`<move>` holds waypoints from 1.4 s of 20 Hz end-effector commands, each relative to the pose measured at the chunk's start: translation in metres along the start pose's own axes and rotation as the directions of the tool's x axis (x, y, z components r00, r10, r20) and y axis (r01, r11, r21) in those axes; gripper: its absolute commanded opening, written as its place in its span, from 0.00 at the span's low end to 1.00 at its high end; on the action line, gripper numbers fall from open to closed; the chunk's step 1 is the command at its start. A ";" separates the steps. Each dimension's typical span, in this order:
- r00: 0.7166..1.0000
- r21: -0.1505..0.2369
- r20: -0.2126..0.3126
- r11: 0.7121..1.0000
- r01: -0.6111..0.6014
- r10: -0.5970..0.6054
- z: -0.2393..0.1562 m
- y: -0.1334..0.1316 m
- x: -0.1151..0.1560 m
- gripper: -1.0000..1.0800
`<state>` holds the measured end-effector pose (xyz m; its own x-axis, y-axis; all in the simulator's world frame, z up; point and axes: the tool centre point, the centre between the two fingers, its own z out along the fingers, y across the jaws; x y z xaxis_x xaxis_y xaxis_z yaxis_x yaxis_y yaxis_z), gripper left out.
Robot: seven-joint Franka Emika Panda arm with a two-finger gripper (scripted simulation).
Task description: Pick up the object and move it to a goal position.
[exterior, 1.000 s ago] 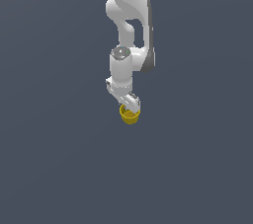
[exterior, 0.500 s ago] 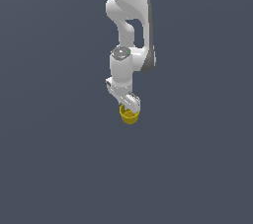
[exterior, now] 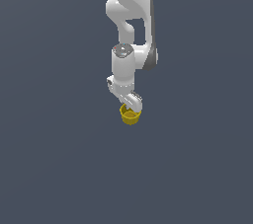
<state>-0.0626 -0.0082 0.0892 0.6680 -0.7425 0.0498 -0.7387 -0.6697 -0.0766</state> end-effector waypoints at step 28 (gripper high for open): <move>1.000 0.000 -0.004 1.000 -0.002 0.002 -0.207 -0.158 0.012 0.00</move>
<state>0.0386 0.0813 0.2962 0.6668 -0.7433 0.0527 -0.7397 -0.6688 -0.0747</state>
